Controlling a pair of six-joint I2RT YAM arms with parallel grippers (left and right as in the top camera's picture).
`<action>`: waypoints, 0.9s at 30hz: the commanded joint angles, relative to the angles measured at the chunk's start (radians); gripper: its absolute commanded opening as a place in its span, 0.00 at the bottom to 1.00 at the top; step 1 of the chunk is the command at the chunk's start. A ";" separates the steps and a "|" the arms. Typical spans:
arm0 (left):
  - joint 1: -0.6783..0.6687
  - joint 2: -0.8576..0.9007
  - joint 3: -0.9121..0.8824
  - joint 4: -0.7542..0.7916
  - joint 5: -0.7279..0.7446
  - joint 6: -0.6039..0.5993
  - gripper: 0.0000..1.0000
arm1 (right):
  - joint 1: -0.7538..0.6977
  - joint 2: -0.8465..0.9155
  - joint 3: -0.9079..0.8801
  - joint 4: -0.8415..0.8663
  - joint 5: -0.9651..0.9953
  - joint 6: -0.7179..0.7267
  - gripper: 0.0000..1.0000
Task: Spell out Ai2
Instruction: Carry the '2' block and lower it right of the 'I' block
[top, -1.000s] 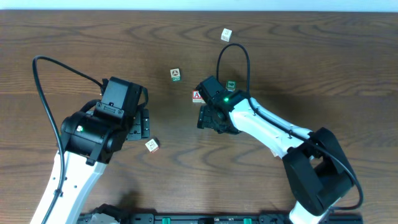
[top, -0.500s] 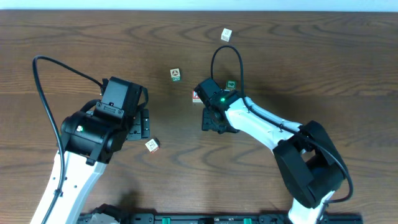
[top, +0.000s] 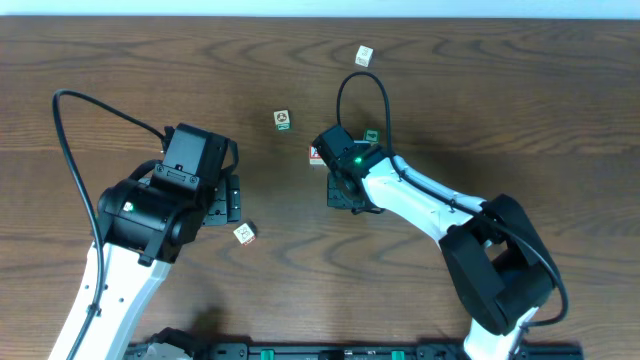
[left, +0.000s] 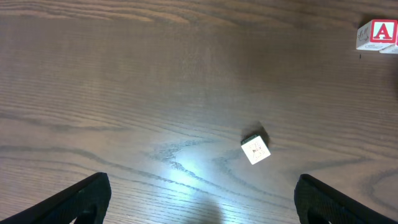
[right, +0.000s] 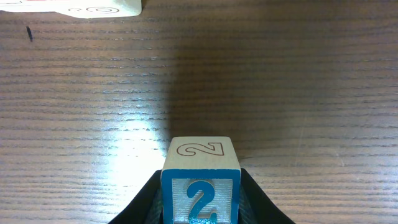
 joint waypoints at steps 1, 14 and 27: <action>0.006 -0.001 0.015 -0.001 -0.008 0.007 0.96 | 0.003 0.006 0.007 -0.001 0.054 -0.008 0.20; 0.006 0.000 0.015 0.019 -0.005 0.006 0.96 | -0.107 0.006 0.008 0.047 0.087 -0.047 0.19; 0.006 0.004 0.015 0.034 0.019 0.006 0.95 | -0.128 0.008 0.111 0.092 0.084 -0.101 0.16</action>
